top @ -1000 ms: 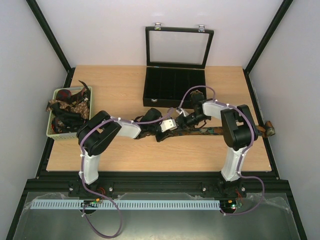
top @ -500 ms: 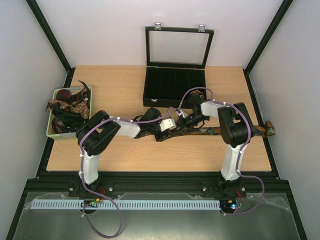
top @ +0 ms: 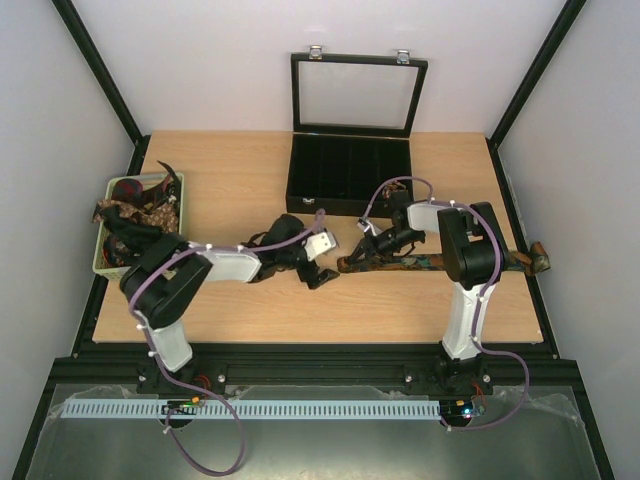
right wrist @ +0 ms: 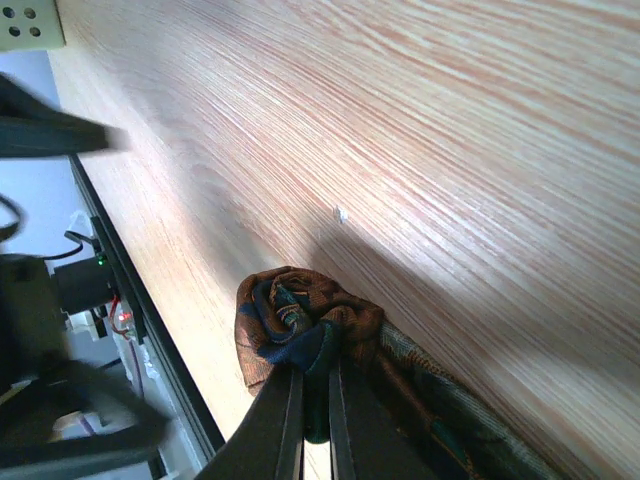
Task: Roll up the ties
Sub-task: Roll the tie at the center of the board.
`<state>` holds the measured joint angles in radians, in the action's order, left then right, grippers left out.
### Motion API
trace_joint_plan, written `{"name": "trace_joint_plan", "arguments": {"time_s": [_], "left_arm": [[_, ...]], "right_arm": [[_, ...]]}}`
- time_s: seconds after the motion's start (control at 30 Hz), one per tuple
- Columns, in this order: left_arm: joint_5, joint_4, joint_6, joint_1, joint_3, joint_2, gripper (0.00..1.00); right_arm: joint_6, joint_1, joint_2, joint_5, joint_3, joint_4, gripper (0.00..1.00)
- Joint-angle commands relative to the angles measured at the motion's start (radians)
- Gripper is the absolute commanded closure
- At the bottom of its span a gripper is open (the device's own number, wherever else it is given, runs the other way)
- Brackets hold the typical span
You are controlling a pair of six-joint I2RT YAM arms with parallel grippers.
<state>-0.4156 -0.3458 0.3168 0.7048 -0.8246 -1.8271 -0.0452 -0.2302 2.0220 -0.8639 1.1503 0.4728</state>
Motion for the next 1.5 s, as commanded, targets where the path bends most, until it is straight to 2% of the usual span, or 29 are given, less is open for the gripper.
{"name": "trace_joint_plan", "arguments": {"time_s": [0.0,0.07,0.13,0.23,0.3,0.43,0.63,0.83,1.0,1.13,1.23,1.37,1.47], "left_arm": [[-0.002,-0.046,-0.131,-0.033,-0.018,0.169,0.01],[-0.015,-0.022,-0.21,-0.037,-0.059,0.202,0.01],[-0.025,0.009,-0.281,-0.04,-0.122,0.17,0.01],[-0.171,0.215,-0.22,-0.062,-0.278,0.052,0.01],[-0.13,0.105,-0.23,-0.062,-0.21,0.049,0.01],[-0.095,-0.115,-0.137,-0.042,-0.05,0.054,0.01],[-0.164,-0.204,0.015,-0.01,-0.043,-0.071,0.01],[-0.149,-0.255,0.064,0.036,-0.069,-0.177,0.05],[-0.11,-0.252,0.091,0.059,-0.082,-0.229,0.24],[-0.086,-0.234,0.103,0.061,-0.083,-0.257,0.5],[-0.074,-0.184,0.132,0.058,-0.063,-0.244,0.63],[-0.057,-0.111,0.15,0.055,-0.028,-0.204,0.76],[-0.045,-0.078,0.142,0.055,-0.014,-0.185,0.82]], "right_arm": [[-0.029,0.013,0.062,0.142,-0.03,0.049,0.99],[-0.028,0.013,0.064,0.135,-0.026,0.051,0.99],[-0.032,0.014,0.061,0.134,-0.028,0.054,0.99],[-0.028,0.014,0.054,0.128,-0.036,0.047,0.99],[-0.025,0.014,0.059,0.121,-0.033,0.048,0.99],[-0.031,0.013,0.066,0.124,-0.025,0.054,0.99],[-0.028,0.014,0.086,0.139,-0.02,0.054,0.99],[-0.022,0.015,0.096,0.138,-0.008,0.051,0.99],[-0.026,0.015,0.099,0.131,-0.008,0.057,0.99],[-0.03,0.014,0.092,0.125,-0.017,0.058,0.99],[-0.03,0.015,0.078,0.114,-0.02,0.062,0.98],[-0.028,0.016,0.033,0.071,-0.008,0.075,0.9],[-0.025,0.015,-0.003,0.031,0.002,0.09,0.77]]}}
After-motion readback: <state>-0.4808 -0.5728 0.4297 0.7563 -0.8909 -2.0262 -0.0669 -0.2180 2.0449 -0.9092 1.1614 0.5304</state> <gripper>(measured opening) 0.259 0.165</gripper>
